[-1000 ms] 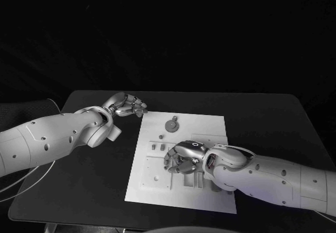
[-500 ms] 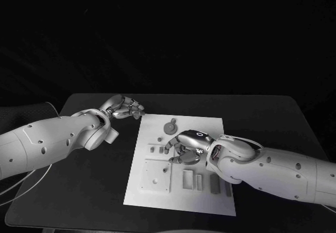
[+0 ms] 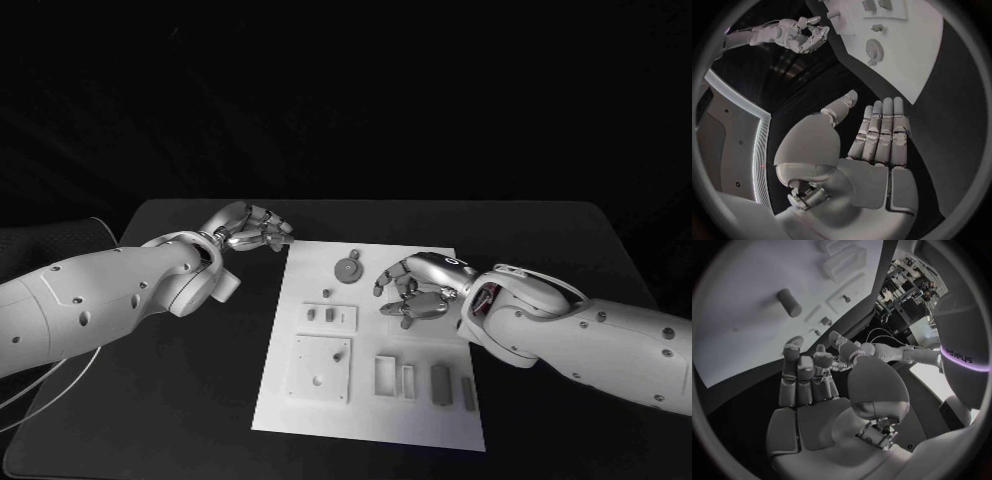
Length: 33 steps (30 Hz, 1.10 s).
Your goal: Assemble the parts on the task board
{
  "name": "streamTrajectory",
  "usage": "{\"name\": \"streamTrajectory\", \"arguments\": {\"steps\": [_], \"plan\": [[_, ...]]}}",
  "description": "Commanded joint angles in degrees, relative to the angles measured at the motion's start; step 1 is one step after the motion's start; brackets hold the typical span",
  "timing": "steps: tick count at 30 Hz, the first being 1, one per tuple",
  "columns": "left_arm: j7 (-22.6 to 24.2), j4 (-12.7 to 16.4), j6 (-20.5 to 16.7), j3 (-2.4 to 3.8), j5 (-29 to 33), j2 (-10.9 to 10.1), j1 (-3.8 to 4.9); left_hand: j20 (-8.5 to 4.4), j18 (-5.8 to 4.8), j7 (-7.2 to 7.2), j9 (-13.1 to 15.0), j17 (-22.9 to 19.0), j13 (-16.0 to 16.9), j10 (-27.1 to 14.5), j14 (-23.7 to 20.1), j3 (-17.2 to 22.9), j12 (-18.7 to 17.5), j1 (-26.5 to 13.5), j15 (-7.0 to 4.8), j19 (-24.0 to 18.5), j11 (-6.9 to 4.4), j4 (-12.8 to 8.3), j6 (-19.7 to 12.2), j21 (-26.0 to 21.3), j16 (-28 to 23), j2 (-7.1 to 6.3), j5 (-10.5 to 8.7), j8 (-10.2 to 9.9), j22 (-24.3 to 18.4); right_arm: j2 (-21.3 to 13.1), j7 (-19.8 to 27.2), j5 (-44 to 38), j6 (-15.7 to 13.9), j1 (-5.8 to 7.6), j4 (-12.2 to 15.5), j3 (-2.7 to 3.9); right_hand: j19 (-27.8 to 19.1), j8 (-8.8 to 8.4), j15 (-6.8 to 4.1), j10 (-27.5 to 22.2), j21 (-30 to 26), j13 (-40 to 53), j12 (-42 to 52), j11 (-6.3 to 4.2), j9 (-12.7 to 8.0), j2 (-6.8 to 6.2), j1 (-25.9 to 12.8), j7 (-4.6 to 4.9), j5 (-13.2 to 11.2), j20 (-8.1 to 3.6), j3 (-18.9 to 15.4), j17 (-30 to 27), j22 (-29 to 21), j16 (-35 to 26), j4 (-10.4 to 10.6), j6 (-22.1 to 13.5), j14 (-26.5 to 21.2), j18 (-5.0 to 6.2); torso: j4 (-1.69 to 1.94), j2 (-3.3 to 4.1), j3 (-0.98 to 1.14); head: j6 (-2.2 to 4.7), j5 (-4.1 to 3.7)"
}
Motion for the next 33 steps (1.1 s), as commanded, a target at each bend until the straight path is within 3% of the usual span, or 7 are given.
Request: {"name": "streamTrajectory", "arguments": {"steps": [1,7,22,33], "plan": [[0.82,0.08,0.01,0.04,0.03,0.05,0.04,0.18,0.44,-0.01,-0.09,0.10,-0.08,0.39,-0.16,-0.39,-0.21,0.54,0.20,-0.13,0.10,0.04,-0.04,-0.37,-0.34,-0.20,0.30,0.30,0.08,-1.05,0.20,3.16,0.26,-0.01,0.66,0.03,0.38,-0.17,-0.11,0.28,0.22,0.09,0.17,0.22,-0.10,-0.34,-0.30,0.25,-0.39,-0.23,-0.32,0.07,0.57,0.01,0.09,0.05,0.44,0.85,-0.09,0.02,0.00,0.22,-0.08],[0.85,0.10,0.09,0.04,0.13,-0.01,0.04,0.20,0.44,0.01,-0.10,0.15,-0.11,0.42,-0.16,-0.51,-0.25,0.35,0.22,-0.12,0.10,0.11,-0.05,-0.40,-0.39,-0.29,0.29,0.30,0.09,-3.13,0.46,3.40,0.54,-0.03,0.60,0.01,0.31,-0.55,0.00,0.16,0.11,0.04,0.13,0.38,-0.33,-1.13,-0.93,0.42,-0.64,-0.21,-0.41,0.01,0.51,-0.10,0.15,-0.61,0.35,0.85,-0.05,0.02,0.12,0.39,-0.25],[0.87,0.10,0.17,0.04,0.13,-0.06,0.03,0.20,0.44,0.02,-0.12,0.20,-0.14,0.43,-0.16,-0.60,-0.29,0.21,0.22,-0.12,0.11,0.16,-0.07,-0.42,-0.44,-0.36,0.29,0.29,0.10,-5.68,0.25,2.78,1.98,-1.01,0.34,-0.27,-0.19,-2.51,1.12,-0.90,-0.25,0.01,0.10,1.57,-1.51,-3.54,-3.64,1.64,-0.59,-0.07,-2.17,0.05,0.42,-0.18,0.08,-4.32,-0.31,0.85,0.02,0.03,-0.03,0.30,-0.52],[0.91,0.13,0.22,0.04,0.13,-0.19,0.03,0.20,0.46,0.03,-0.13,0.23,-0.16,0.43,-0.15,-0.62,-0.31,0.18,0.22,-0.12,0.11,0.17,-0.08,-0.44,-0.47,-0.35,0.31,0.29,0.11,-4.28,0.47,0.80,2.07,-3.77,-1.32,-0.41,-0.52,-3.05,1.57,-1.46,-0.44,0.02,0.24,2.02,-1.97,-3.71,-3.51,2.10,-0.70,-0.01,-2.83,0.11,0.39,-0.13,0.08,-5.53,-0.71,0.85,0.08,0.05,-0.05,0.03,-0.60]]}}
